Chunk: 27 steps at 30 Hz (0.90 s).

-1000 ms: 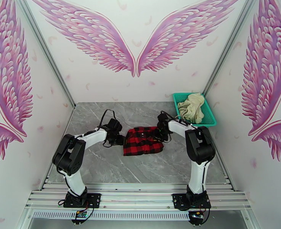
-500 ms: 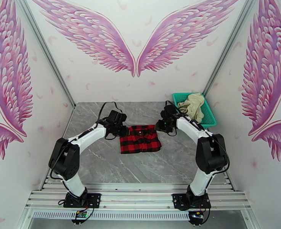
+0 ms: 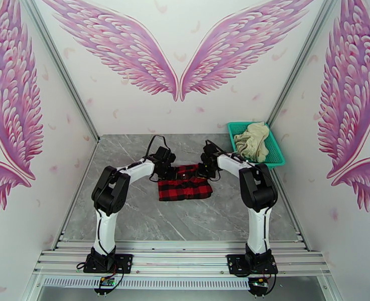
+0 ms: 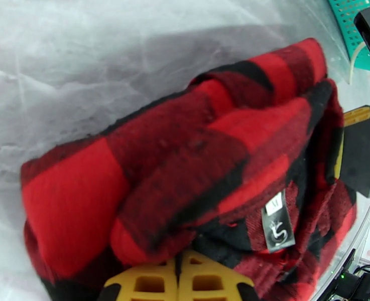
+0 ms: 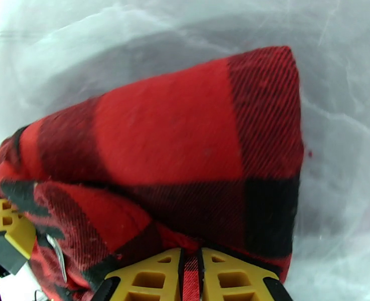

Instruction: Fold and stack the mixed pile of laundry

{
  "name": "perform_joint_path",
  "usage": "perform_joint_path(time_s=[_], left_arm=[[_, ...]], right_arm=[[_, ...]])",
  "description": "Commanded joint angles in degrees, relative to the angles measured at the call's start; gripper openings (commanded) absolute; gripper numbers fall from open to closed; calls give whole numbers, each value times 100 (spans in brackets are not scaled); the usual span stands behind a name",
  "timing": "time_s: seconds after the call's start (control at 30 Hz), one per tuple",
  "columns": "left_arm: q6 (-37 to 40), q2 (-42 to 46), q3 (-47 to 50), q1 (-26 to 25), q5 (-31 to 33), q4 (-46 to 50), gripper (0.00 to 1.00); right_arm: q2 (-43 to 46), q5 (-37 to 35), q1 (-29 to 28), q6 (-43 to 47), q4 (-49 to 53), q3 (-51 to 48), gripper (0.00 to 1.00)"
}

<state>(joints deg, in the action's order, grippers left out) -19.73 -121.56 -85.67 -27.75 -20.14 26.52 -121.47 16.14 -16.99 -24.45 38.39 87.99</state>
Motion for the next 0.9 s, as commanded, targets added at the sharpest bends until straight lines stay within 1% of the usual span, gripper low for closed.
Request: perform_joint_path(time_s=[0.0, 0.07, 0.1, 0.13, 0.23, 0.3, 0.37, 0.4, 0.43, 0.5, 0.57, 0.63, 0.7, 0.73, 0.87], left_arm=[[-73, -242, -72, 11, -57, -182, 0], [-91, -89, -137, 7, -46, -149, 1], [-118, 71, -158, 12, -11, -109, 5], [-148, 226, -212, 26, 29, -40, 10], [-189, 921, -418, 102, 334, 447, 39], [-262, 1428, -336, 174, 545, 666, 47], [-386, 1858, -40, 325, 499, 718, 50], [-477, 2056, 189, 445, 439, 718, 51], [-544, 2232, 510, 568, 329, 660, 53], [-647, 2470, 1104, 857, 137, 523, 54], [-795, 2671, 1819, 1195, -89, 314, 54], [-910, 2916, 2431, 1500, -297, -78, 55], [-1008, 3093, 2938, 1764, -461, -409, 57], [-1058, 3150, 3164, 1888, -580, -583, 57], [-1317, 3296, 3761, 2114, -1000, -1278, 63]], right_arm=[[-29, -523, 52, -133, 125, 185, 20], [166, -509, 54, -68, 168, 175, 23], [289, -515, 51, -24, 233, 196, 25], [394, -519, 56, 18, 299, 217, 27], [884, -485, 59, 177, 429, 184, 35], [1272, -248, 5, 372, 246, -44, 39], [1612, -86, -177, 857, 13, -304, 39], [1764, -121, -368, 1270, -85, -455, 46], [1935, -303, -609, 1666, -281, -685, 54], [2239, -590, -1108, 2518, -774, -1190, 64], [2432, -544, -1523, 3272, -1293, -1649, 65], [2544, -387, -2049, 4333, -1801, -2110, 70], [2487, -573, -2492, 5260, -2184, -2442, 71], [2337, -681, -2624, 5527, -2238, -2447, 71], [1759, -750, -2789, 5933, -2277, -2271, 70]])
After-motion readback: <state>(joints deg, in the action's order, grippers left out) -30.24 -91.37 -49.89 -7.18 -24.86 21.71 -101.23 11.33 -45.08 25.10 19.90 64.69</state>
